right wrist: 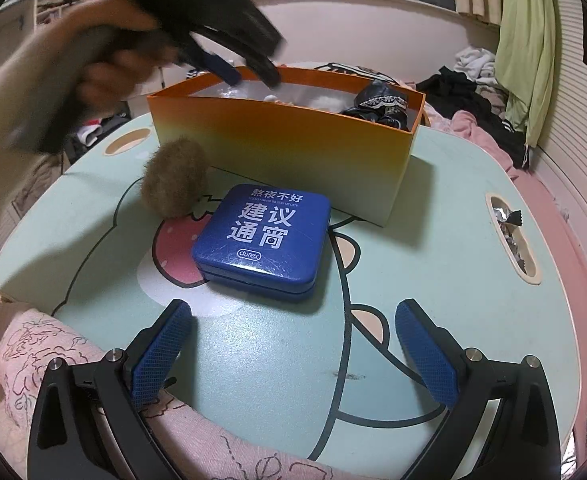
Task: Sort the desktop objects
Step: 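Reach into the box and grasp the cartoon figurine keychain with the left tool, then carry the figurine out and set it beside the brown pompom, left tool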
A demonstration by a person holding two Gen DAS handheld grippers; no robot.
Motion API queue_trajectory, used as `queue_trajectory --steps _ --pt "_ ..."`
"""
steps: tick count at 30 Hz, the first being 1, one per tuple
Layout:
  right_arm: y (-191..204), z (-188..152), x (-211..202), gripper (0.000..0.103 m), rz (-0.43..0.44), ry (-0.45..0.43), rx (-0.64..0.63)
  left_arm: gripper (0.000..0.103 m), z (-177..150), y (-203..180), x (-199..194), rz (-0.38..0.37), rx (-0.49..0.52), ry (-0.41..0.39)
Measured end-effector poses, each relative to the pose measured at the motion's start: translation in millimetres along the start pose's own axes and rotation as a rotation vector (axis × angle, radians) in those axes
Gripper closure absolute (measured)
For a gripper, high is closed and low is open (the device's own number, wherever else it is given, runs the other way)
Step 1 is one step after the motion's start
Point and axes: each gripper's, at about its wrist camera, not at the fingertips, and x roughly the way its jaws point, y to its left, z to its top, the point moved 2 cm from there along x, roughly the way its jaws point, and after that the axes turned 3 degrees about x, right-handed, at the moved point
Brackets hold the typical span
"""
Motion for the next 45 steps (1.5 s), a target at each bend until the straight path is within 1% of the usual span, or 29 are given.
queue_trajectory --steps 1,4,5,6,7,8,10,12,14,16,20,21,23,25,27,30,33,34,35,36,37,38,39,40,41,42,43,44,45 --pt "-0.5 -0.1 0.2 0.001 0.001 -0.001 0.000 0.067 2.3 -1.4 10.7 0.006 -0.003 0.042" --pt "-0.6 0.2 1.3 0.001 0.004 -0.001 0.002 0.066 4.7 -0.6 25.0 -0.032 -0.041 0.098" --pt "-0.2 0.5 1.7 0.001 0.004 -0.001 0.002 0.066 3.8 -1.9 27.1 -0.037 -0.047 0.100" --pt "1.0 0.1 2.0 0.001 0.003 -0.002 0.002 0.066 2.4 -4.1 28.5 -0.042 -0.038 0.105" --pt "1.2 -0.1 1.9 0.001 0.004 -0.002 0.003 0.066 -2.0 -6.7 34.3 -0.042 -0.017 0.136" --pt "1.1 -0.1 2.2 0.001 0.004 -0.002 0.003 0.067 -3.7 -7.9 36.7 -0.035 -0.007 0.138" --pt "1.7 -0.1 2.1 0.001 0.003 -0.004 0.002 0.068 -8.8 -7.6 33.5 -0.028 -0.001 0.090" --pt "1.5 -0.2 2.4 0.001 0.004 -0.004 0.002 0.071 -14.7 0.8 29.5 -0.046 -0.040 0.050" --pt "1.7 -0.2 2.4 0.001 0.004 -0.004 0.002 0.071 -24.2 11.2 17.1 -0.062 -0.072 -0.015" --pt "1.5 -0.4 2.4 0.001 0.004 -0.004 0.003 0.071 -37.6 16.7 -7.3 -0.089 -0.094 -0.097" --pt "0.8 -0.9 2.4 0.001 0.004 -0.005 0.002 0.071 -73.1 23.5 -80.0 -0.162 -0.113 -0.313" --pt "0.8 -1.0 2.4 0.001 0.005 -0.005 0.002 0.071 -86.2 26.0 -97.0 -0.180 -0.125 -0.352" --pt "0.9 -1.2 2.3 0.001 0.004 -0.005 0.002 0.070 -104.6 28.6 -114.7 -0.179 -0.134 -0.391" --pt "1.5 -1.2 2.5 0.001 0.004 -0.005 0.002 0.070 -124.2 32.1 -115.0 -0.135 -0.130 -0.381" --pt "2.0 -1.0 2.6 0.001 0.004 -0.005 0.002 0.070 -131.4 29.9 -104.1 -0.108 -0.103 -0.348" --pt "1.7 -1.2 2.4 0.001 0.005 -0.006 0.002 0.070 -137.4 27.7 -69.3 -0.123 -0.092 -0.265" --pt "3.0 -1.2 2.6 0.001 0.005 -0.006 0.002 0.069 -145.2 25.2 -59.1 -0.147 -0.090 -0.243" --pt "3.1 -1.2 2.6 0.001 0.005 -0.006 0.002 0.067 -145.9 23.8 -56.8 -0.149 -0.082 -0.233" --pt "3.1 -1.2 2.7 0.001 0.005 -0.006 0.003 0.061 -146.1 23.4 -56.7 -0.143 -0.077 -0.230" --pt "3.1 -1.3 2.7 0.001 0.004 -0.006 0.003 0.056 -144.9 22.9 -61.3 -0.143 -0.077 -0.249" --pt "2.9 -1.6 2.6 0.001 0.004 -0.006 0.003 0.053 -141.8 23.2 -71.0 -0.150 -0.078 -0.297" --pt "3.5 -1.2 2.9 0.001 0.005 -0.006 0.003 0.045 -139.5 22.5 -80.3 -0.156 -0.078 -0.340" --pt "2.9 -1.7 2.6 0.001 0.005 -0.006 0.003 0.033 -137.5 23.5 -86.7 -0.156 -0.079 -0.385" --pt "2.9 -1.9 2.4 0.001 0.005 -0.006 0.003 0.027 -133.0 25.7 -93.5 -0.139 -0.082 -0.432" --pt "2.9 -2.0 2.4 0.001 0.005 -0.006 0.003 0.021 -127.5 27.8 -95.9 -0.100 -0.082 -0.461" --pt "3.1 -2.1 2.4 0.001 0.005 -0.006 0.003 0.021 -121.7 28.9 -93.0 -0.060 -0.078 -0.456" --pt "3.5 -1.9 2.5 0.001 0.005 -0.007 0.003 0.021 -115.4 31.3 -85.3 -0.027 -0.076 -0.427" --pt "3.0 -2.2 2.2 0.001 0.005 -0.007 0.003 0.021 -110.3 34.8 -73.0 -0.015 -0.077 -0.374" --pt "3.0 -2.2 2.2 0.001 0.004 -0.006 0.003 0.020 -108.4 36.4 -62.8 -0.022 -0.084 -0.328"
